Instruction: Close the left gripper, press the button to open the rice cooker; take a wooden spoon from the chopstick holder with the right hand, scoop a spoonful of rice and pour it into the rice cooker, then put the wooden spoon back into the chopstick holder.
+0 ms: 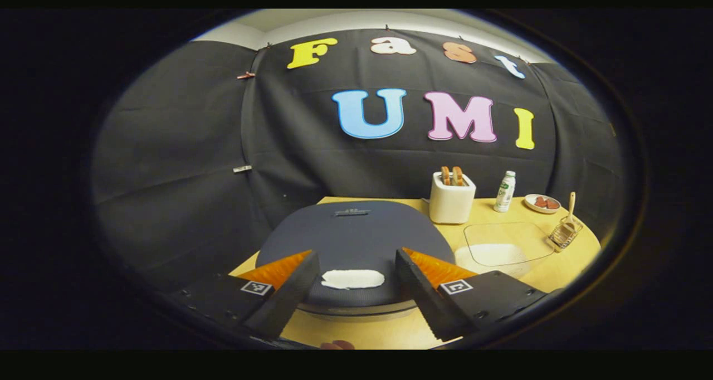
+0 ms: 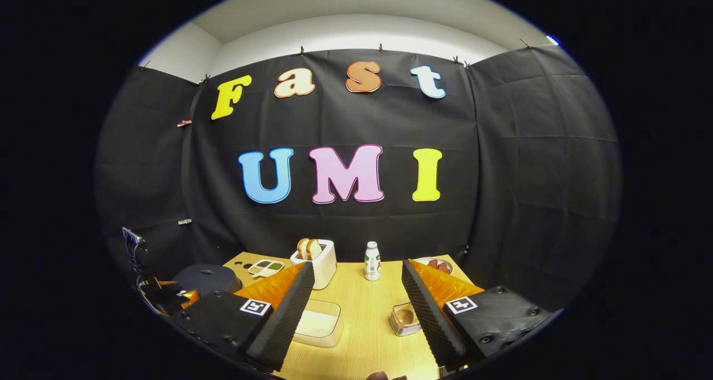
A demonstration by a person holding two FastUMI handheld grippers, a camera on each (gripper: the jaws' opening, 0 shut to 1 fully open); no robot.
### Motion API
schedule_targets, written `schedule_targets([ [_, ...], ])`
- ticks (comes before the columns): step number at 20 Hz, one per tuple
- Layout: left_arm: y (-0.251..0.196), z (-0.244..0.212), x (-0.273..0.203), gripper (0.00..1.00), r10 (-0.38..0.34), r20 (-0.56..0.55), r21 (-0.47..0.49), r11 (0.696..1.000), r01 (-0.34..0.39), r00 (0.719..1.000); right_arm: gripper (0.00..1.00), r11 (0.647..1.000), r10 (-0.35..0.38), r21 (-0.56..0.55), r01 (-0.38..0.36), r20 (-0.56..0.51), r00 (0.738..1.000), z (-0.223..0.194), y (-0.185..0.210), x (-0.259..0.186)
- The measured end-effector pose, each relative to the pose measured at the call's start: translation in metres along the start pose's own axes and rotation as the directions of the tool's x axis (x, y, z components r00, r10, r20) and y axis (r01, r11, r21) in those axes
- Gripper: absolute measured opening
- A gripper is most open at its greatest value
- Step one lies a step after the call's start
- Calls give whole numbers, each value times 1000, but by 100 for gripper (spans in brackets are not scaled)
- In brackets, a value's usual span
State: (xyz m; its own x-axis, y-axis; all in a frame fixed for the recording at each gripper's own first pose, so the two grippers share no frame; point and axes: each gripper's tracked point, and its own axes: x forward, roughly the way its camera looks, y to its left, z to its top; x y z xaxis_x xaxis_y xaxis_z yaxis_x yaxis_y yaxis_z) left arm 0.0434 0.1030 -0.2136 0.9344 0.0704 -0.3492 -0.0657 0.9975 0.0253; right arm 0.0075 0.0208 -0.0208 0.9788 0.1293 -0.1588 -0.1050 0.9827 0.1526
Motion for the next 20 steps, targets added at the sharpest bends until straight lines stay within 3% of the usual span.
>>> schedule_targets([
  [6,-55,84,-25,94,-127,157,57,991,119,979,98,1000,-10,12,10,1,1000,1,-8,1],
  [11,-108,123,-47,94,-236,213,3,971,241,948,98,1000,-26,16,26,4,1000,-1,-15,5],
  [20,-150,160,-67,94,-308,262,98,951,292,915,97,999,-47,17,47,1,999,-7,-24,7],
])
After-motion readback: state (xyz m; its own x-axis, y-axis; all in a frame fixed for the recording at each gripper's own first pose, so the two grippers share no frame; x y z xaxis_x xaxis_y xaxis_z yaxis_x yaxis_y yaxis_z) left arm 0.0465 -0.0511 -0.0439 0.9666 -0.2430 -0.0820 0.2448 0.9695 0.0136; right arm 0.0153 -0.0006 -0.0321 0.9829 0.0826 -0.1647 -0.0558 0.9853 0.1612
